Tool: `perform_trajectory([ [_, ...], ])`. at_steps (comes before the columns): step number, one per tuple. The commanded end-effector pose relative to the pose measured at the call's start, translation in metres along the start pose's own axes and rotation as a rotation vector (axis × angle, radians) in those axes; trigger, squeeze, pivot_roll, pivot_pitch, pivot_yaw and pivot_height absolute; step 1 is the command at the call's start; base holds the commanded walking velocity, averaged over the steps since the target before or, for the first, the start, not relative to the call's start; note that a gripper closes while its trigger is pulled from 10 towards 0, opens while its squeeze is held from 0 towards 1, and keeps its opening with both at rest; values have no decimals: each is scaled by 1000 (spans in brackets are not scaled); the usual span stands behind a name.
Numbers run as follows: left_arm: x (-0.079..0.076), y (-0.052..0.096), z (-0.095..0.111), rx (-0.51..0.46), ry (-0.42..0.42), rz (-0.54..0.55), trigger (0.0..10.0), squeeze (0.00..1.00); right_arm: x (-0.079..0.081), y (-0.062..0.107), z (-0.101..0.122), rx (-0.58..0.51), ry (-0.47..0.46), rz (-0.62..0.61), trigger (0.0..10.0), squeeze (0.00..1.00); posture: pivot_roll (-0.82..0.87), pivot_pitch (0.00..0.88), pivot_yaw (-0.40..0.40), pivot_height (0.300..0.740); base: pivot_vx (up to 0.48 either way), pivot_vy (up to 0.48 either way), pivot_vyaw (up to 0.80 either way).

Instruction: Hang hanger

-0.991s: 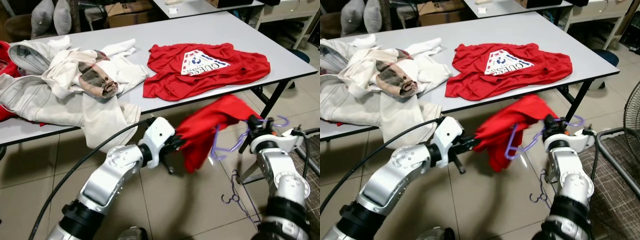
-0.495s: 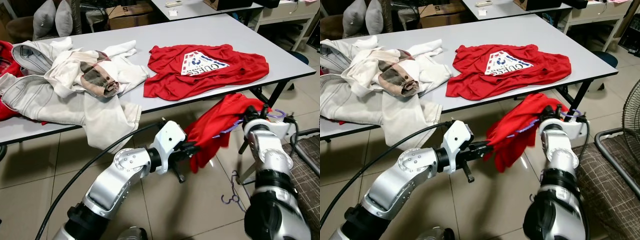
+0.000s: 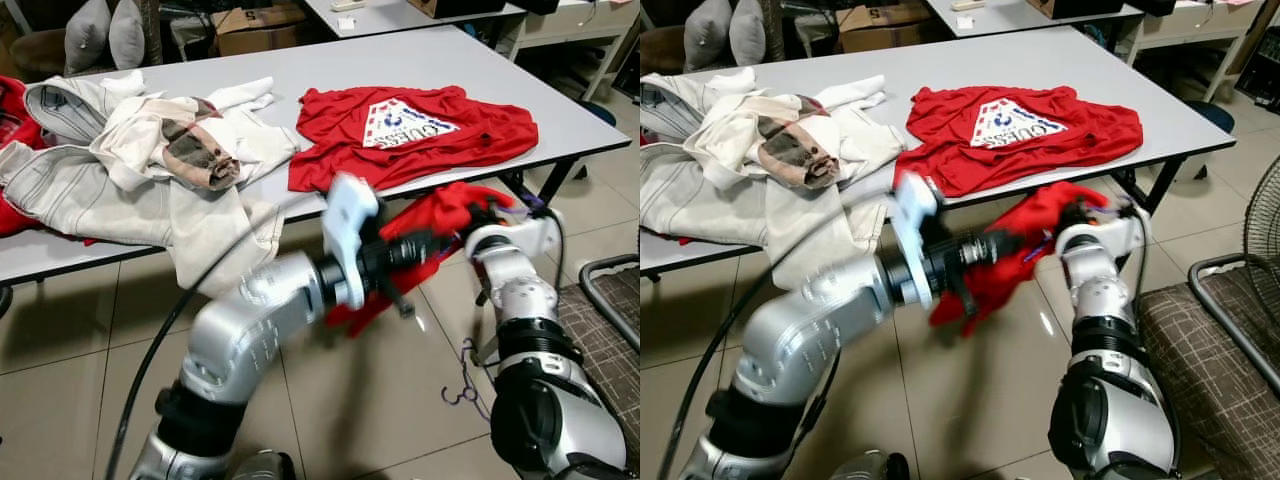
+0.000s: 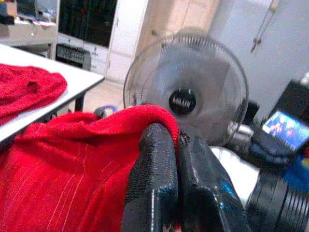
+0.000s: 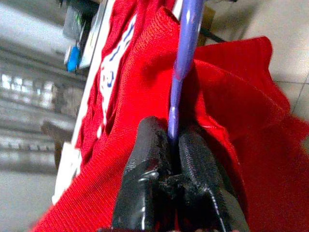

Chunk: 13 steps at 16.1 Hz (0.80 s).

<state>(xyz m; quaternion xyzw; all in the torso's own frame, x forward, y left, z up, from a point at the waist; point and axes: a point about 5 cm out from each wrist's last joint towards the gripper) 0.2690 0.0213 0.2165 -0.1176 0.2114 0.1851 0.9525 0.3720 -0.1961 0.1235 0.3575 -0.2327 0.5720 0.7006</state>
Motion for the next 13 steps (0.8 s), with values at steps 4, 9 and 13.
perform_trajectory([
  [4,3,-6,32,-139,93,29,10000,0,2,13,-32,156,181,112,10000,0,32,16,30,740,0,0,0],
  [9,7,-3,-7,221,-142,98,10000,0,19,19,-8,62,-256,171,10000,0,24,10,38,740,0,0,0],
  [13,9,-5,-10,226,-185,148,10000,0,19,21,0,66,-266,169,10000,0,23,9,35,740,0,0,0],
])
Point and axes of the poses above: a point about 5 cm out from each wrist's last joint towards the gripper, its own y axis pointing back from the gripper into the wrist, its own z axis along the axis of the wrist's last joint, x = y × z, and after that the axes turned 13 degrees about y, right-handed
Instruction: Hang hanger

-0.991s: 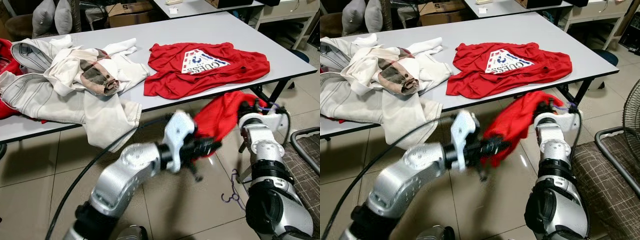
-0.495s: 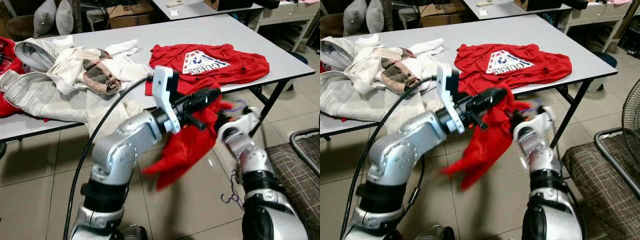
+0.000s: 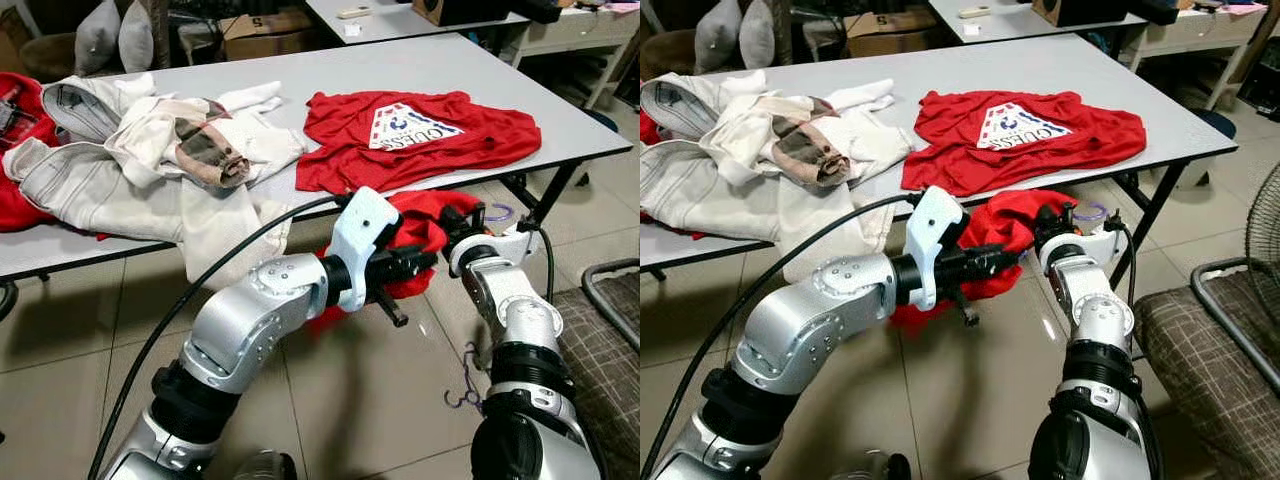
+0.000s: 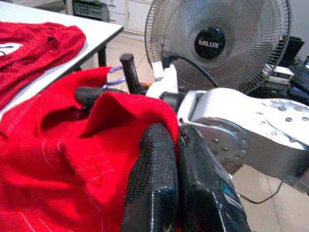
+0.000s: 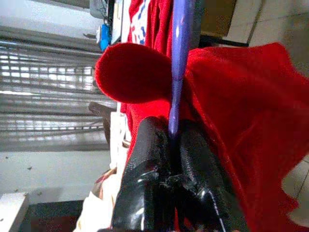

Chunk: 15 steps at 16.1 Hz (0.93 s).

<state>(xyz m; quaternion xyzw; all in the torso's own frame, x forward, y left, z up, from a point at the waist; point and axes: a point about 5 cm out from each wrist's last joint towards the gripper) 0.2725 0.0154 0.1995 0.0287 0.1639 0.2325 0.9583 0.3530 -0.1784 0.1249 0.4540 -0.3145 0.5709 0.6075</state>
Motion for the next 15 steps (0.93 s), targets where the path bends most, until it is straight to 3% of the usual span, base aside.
perform_trajectory([
  [1,2,0,12,-53,-10,21,10000,0,11,1,8,-23,39,38,10000,0,25,8,32,740,0,0,0],
  [2,3,0,26,-117,14,17,10000,0,5,2,3,-6,67,5,10000,0,28,6,30,740,0,0,0],
  [4,3,0,37,-156,18,21,10000,0,1,3,-3,8,41,-20,10000,0,33,2,27,740,0,0,0],
  [5,9,-3,19,-14,-162,72,10000,0,5,2,-6,8,25,-10,10000,0,33,2,27,740,0,0,0],
  [6,9,-3,19,-14,-162,72,10000,0,5,2,-6,8,25,-10,10000,0,33,2,27,740,0,0,0],
  [7,6,-2,8,53,-168,37,10000,0,7,1,-6,8,29,-5,10000,0,28,0,32,740,0,0,0],
  [8,4,-2,4,75,-139,10,10000,710,8,1,-5,8,30,-3,10000,0,28,0,32,740,0,0,0],
  [9,-3,-1,9,25,-17,-39,10000,1000,8,1,-2,1,39,-2,10000,0,26,0,33,740,0,0,0],
  [10,-7,0,20,-53,58,-88,10000,1000,6,1,1,-4,45,-7,10000,0,26,0,33,740,0,0,0],
  [12,-12,2,26,-89,83,-153,10000,1000,4,1,3,-8,59,-15,10000,0,31,0,32,740,0,0,0],
  [14,-16,4,29,-98,90,-202,10000,1000,1,1,5,-10,71,-21,10000,0,32,0,33,740,0,0,0],
  [15,-18,6,23,-55,65,-218,10000,1000,0,2,7,-17,86,-23,10000,0,33,0,35,740,0,0,0],
])
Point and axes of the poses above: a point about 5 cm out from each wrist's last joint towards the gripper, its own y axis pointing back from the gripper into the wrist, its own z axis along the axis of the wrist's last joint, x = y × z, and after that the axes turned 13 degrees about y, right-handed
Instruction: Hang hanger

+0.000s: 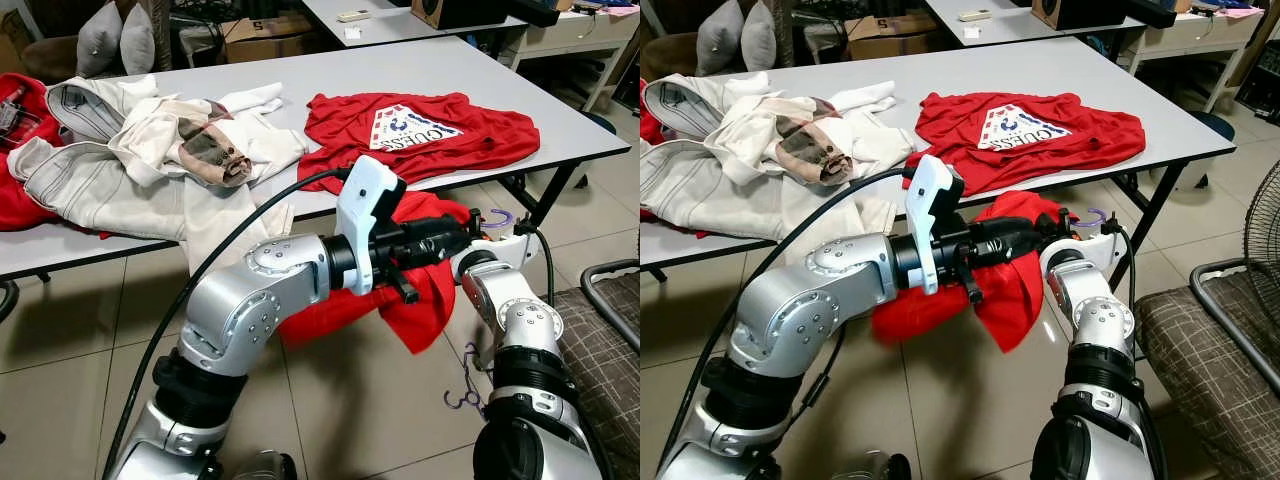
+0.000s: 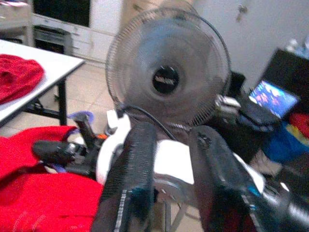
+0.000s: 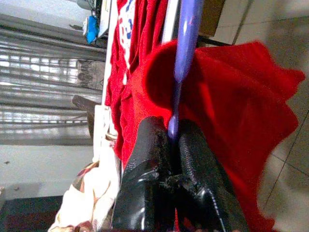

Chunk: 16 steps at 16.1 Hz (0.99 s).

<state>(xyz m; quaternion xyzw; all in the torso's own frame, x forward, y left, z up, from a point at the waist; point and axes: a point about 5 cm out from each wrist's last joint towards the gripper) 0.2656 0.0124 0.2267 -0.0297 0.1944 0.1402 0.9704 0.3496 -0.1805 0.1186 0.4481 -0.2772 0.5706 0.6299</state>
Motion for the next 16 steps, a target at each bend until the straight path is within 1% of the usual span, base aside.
perform_trajectory([
  [1,-2,4,-8,78,-41,-10,10000,1000,6,0,12,-41,35,31,10000,0,32,0,37,740,0,0,0],
  [2,5,8,-15,120,-49,53,10000,1000,5,1,17,-48,95,33,10000,0,28,0,41,740,0,0,0],
  [3,11,10,-12,100,-66,98,10000,1000,6,2,17,-34,178,41,10000,0,24,0,42,740,0,0,0],
  [4,18,15,-6,57,-83,144,10000,1000,7,5,16,2,352,62,10000,0,23,0,42,740,0,0,0],
  [5,29,30,5,-5,-124,219,10000,1000,2,19,9,120,709,108,10000,0,24,0,36,740,0,0,0],
  [6,29,36,6,-7,-131,216,10000,1000,-4,27,10,151,777,107,10000,0,21,0,35,740,0,0,0],
  [7,30,44,5,-6,-132,215,10000,635,-11,36,12,183,834,103,10000,0,17,0,40,740,0,0,0],
  [8,30,49,4,-2,-132,211,10000,635,-15,42,13,203,864,99,10000,0,16,0,41,740,0,0,0],
  [9,36,59,-2,13,-139,262,10000,0,-26,55,16,253,958,91,10000,0,8,0,48,740,0,0,0],
  [10,45,65,-10,22,-132,337,10000,0,-31,62,17,280,1035,112,10000,0,-4,0,61,740,0,0,0],
  [11,57,73,-28,21,-96,442,10000,0,-35,75,14,337,1216,210,10000,0,-17,0,70,740,0,0,0],
  [12,62,77,-40,13,-75,484,10000,0,-37,83,9,378,1350,293,10000,0,-21,0,71,740,0,0,0],
  [13,67,81,-60,22,-45,561,10000,0,-36,97,-4,414,1489,454,10000,0,-23,0,66,740,0,0,0],
  [14,68,83,-67,34,-50,597,10000,0,-34,102,-8,385,1499,523,10000,0,-19,0,55,740,0,0,0],
  [15,68,84,-69,38,-62,616,10000,0,-31,105,-10,352,1492,561,10000,0,-19,0,55,740,0,0,0],
  [16,68,84,-69,37,-84,612,10000,0,-30,106,-10,349,1489,580,10000,0,-16,0,50,740,0,0,0],
])
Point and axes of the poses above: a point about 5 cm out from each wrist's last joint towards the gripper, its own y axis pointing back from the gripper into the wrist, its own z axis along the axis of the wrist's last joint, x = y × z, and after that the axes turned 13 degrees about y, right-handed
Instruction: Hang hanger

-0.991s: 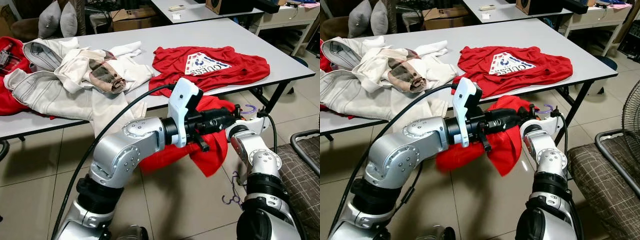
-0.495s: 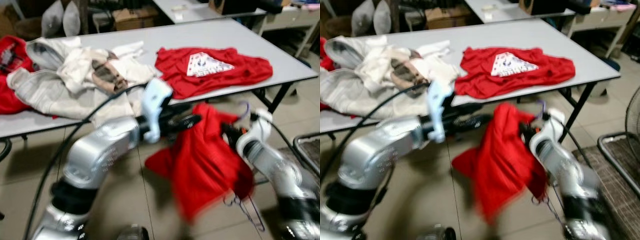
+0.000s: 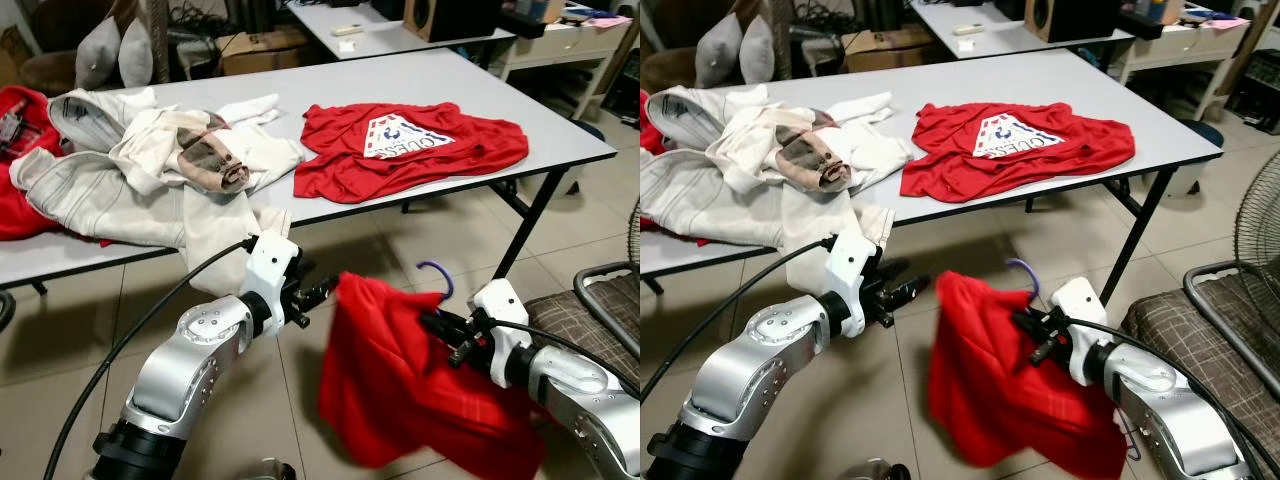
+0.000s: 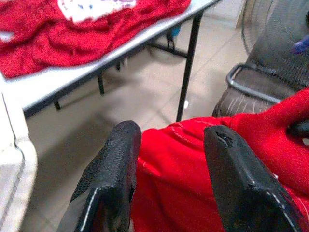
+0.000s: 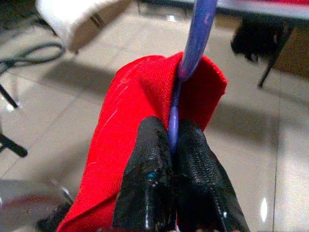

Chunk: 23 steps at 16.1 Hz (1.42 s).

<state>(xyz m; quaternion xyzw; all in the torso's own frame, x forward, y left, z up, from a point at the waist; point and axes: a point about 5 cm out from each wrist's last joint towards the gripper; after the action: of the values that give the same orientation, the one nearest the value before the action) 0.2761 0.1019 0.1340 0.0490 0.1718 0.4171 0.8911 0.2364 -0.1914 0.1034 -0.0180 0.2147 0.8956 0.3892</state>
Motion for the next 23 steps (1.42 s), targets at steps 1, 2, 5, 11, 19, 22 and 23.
perform_trajectory([
  [1,1,3,13,-58,-23,-24,10000,0,-2,4,15,-96,36,34,10000,0,-5,0,38,740,0,0,0],
  [2,2,4,25,-89,3,-110,10000,1000,0,7,20,-149,64,125,10000,0,5,0,34,740,0,0,0],
  [5,1,6,42,-81,-27,-277,10000,1000,2,13,24,-214,163,297,10000,0,8,0,34,740,0,0,0],
  [11,5,-1,55,195,-253,-589,10000,1000,-11,26,51,-273,311,532,10000,0,9,0,52,740,0,0,0],
  [19,-9,14,31,281,-181,-793,10000,0,-8,35,61,-333,303,548,10000,0,4,0,62,740,0,0,0],
  [22,5,12,27,300,-191,-701,4784,0,-9,35,64,-344,302,551,10000,0,10,0,57,740,0,0,0],
  [23,8,10,26,301,-193,-684,2824,0,-9,35,65,-349,301,551,10000,0,15,0,57,740,0,0,0],
])
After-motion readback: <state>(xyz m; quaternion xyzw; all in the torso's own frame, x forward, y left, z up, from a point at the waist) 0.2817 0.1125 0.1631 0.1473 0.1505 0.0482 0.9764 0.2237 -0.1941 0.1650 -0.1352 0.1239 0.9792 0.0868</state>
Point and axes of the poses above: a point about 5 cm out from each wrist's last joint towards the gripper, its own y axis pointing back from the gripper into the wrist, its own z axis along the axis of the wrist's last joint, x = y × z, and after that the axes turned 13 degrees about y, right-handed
